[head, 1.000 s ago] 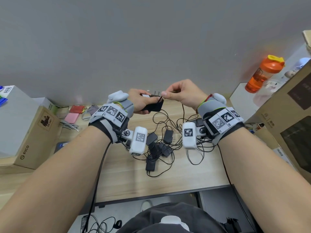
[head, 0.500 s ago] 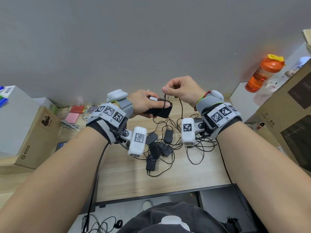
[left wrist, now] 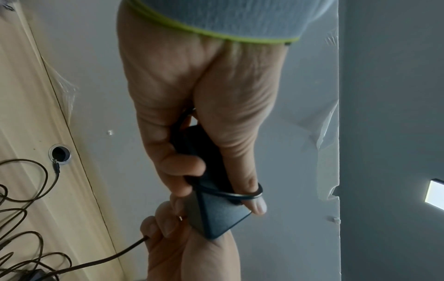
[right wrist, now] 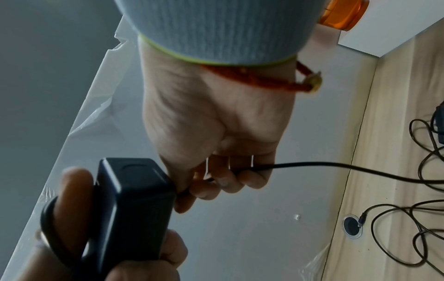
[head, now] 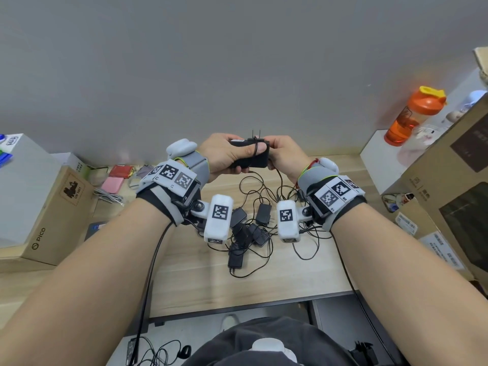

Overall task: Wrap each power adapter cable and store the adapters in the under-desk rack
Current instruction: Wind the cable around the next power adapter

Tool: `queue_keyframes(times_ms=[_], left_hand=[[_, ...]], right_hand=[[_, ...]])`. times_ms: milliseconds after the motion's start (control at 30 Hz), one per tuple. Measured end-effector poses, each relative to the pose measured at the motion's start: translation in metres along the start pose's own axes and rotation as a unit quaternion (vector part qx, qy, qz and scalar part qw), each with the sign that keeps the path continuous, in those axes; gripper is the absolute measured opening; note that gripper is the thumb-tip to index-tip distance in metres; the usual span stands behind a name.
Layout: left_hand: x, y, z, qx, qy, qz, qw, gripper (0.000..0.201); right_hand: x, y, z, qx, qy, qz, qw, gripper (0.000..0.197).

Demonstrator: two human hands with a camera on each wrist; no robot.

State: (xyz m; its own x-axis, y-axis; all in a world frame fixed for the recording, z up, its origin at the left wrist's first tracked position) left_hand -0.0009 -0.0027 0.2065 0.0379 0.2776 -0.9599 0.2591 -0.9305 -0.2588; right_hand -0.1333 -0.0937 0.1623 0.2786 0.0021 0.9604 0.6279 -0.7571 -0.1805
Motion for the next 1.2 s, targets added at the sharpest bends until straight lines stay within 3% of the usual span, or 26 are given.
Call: queue_keyframes(times_ms=[200,367,567,833,967,1200], left_hand=[[0.000,0.003,0.000,-0.011,-0.010,0.009,1.000,0.042],[-0.006,0.004,0.001,-0.048,-0.040,0.032,0.998,0.030],[-0.001,0.012,-0.009,-0.119,-0.044,0.030,0.991,0.037],[-0.001,0.012,-0.014,-0.122,0.008,0.006,0.993,0.051],[-0.003,0.012,-0.014,-0.115,0.031,-0.004,0.993,0.048],[0.001,0.006,-0.006,-0.073,0.106,-0.023,0.991,0.039]], right_hand=[[0.002,-0.006,-0.001,-0.003,-0.008,-0.008,1.000,0.026],[-0.003,-0.015,0.003,0.035,-0.027,0.005,0.999,0.031],[0.008,-0.028,0.003,0.081,-0.115,-0.008,0.990,0.031],[0.040,-0.036,-0.017,0.094,-0.152,-0.051,0.983,0.029],[0.043,-0.032,-0.022,0.066,-0.094,-0.082,0.990,0.036],[0.056,-0.021,-0.033,-0.009,-0.063,-0.117,0.991,0.029]])
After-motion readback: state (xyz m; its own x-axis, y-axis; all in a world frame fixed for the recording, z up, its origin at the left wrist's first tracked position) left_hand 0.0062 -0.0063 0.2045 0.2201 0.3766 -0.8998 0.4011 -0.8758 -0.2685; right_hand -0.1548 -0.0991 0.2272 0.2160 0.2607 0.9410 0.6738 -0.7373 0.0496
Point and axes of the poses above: each hand's wrist, its own y-axis towards the middle knuckle, its own z-axis out of the palm, x = y × z, the point moved 1 cm from there along y, towards the middle knuckle, and after that the axes turned 5 degrees about z, right-handed, at the moved point
